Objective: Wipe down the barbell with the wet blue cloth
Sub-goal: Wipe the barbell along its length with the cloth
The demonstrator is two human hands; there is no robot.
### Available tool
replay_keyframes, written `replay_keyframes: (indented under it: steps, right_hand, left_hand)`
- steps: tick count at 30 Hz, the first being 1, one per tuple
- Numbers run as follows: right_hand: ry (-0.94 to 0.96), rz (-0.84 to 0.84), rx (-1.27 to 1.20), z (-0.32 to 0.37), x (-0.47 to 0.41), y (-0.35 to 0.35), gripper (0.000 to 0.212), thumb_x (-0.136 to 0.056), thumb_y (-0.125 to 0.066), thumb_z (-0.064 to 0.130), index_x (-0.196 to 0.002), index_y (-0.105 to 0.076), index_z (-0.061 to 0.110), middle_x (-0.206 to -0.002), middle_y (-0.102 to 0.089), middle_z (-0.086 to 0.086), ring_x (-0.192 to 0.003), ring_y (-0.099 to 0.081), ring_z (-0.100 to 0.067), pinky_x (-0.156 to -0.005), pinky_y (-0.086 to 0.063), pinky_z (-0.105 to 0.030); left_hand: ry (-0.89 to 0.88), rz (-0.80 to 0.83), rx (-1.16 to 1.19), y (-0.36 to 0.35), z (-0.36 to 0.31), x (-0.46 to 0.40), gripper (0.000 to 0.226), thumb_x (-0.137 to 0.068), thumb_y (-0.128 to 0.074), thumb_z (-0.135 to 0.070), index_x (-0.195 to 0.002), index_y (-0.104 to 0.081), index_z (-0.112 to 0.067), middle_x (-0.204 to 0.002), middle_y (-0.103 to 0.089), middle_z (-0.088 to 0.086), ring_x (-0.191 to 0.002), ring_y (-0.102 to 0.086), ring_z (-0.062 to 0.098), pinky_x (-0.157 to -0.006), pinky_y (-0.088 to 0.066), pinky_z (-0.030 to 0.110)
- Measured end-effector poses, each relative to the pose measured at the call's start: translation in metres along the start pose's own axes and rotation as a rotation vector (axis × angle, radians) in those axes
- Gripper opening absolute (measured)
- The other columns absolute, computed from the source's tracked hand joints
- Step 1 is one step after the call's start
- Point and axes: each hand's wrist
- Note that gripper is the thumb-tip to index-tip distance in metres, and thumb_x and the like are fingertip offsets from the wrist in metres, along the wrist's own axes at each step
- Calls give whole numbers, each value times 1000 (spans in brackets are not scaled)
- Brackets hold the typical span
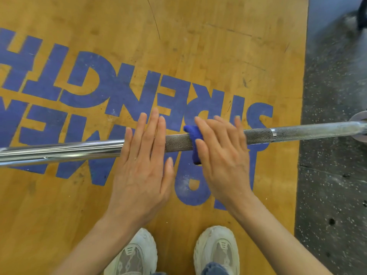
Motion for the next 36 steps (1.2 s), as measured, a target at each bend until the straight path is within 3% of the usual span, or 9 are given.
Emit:
replay_keyframes:
  steps: [4,8,13,18,22,24,27,31,36]
  right_hand:
    - [-139,-37,-28,32,4,-11,47,-111,-26,28,-138,-59,8,-132,-62,-5,-138,-42,-30,-126,-11,-48]
    - [38,31,-23,29,5,-10,46,-112,-28,29,-138,-60,9,-135,-62,-5,-137,-48,-29,-125,-15,-47]
    - [-116,-18,-35,25,13,-5,46,-111,-26,25,-139,-58,6,-141,-58,-5,-145,-38,-30,-126,-10,-47]
    - [-5,32,-51,14,11,-1,47,-112,-26,29,-138,-59,8,-140,-59,-4,-143,-41,-26,-125,-17,-47]
    - [-169,14,-107,29,13,-3,45,-110,-28,25,-139,-56,6,-144,-55,-4,-148,-32,-29,-125,-10,-51]
    - [-127,57,-149,54,11,-11,44,-109,-30,23,-140,-56,5,-145,-55,-6,-148,-32,-30,-126,-8,-49]
    - [-49,74,-102,38,15,-3,46,-111,-27,28,-143,-54,8,-149,-52,-5,-149,-33,-27,-126,-13,-46]
    - [-136,26,-72,37,17,0,44,-110,-30,23,-144,-52,6,-150,-50,-5,-150,-29,-31,-126,-13,-48]
    - [-31,19,-45,49,12,-10,42,-110,-33,24,-137,-59,6,-142,-58,-6,-145,-40,-30,-125,-18,-48]
  left_hand:
    - [-23,0,-32,-2,1,4,64,-103,-32,-29,-158,-22,2,-167,-19,15,-157,-11,28,-128,-4,43]
    - [-57,15,-40,-1,5,7,64,-102,-34,-27,-158,-23,2,-166,-22,15,-156,-13,28,-128,-7,44]
    - [-91,17,-72,0,6,9,66,-100,-36,-24,-158,-21,3,-167,-20,15,-156,-15,28,-127,-9,44]
    - [-114,15,-62,-1,10,12,65,-102,-33,-28,-158,-21,3,-167,-20,15,-156,-15,29,-128,-8,42]
    - [-130,11,-106,-3,12,10,66,-100,-35,-25,-157,-22,4,-166,-21,17,-155,-17,31,-127,-10,44]
    - [-111,21,-85,0,9,10,64,-102,-34,-27,-157,-23,5,-166,-22,19,-155,-17,31,-127,-9,44]
    - [-103,53,-43,7,12,13,67,-101,-33,-29,-158,-21,4,-167,-19,18,-156,-13,31,-127,-6,43]
    - [-85,24,-57,12,22,20,71,-100,-38,-29,-159,-17,3,-168,-15,17,-156,-10,31,-127,0,40]
    - [-54,-3,-68,10,21,31,70,-100,-40,-28,-159,-18,3,-168,-14,18,-157,-6,31,-128,0,42]
Point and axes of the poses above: each hand's wrist, its own x-axis away from the middle knuckle, its own y-axis out of the back of the hand, z = x × y
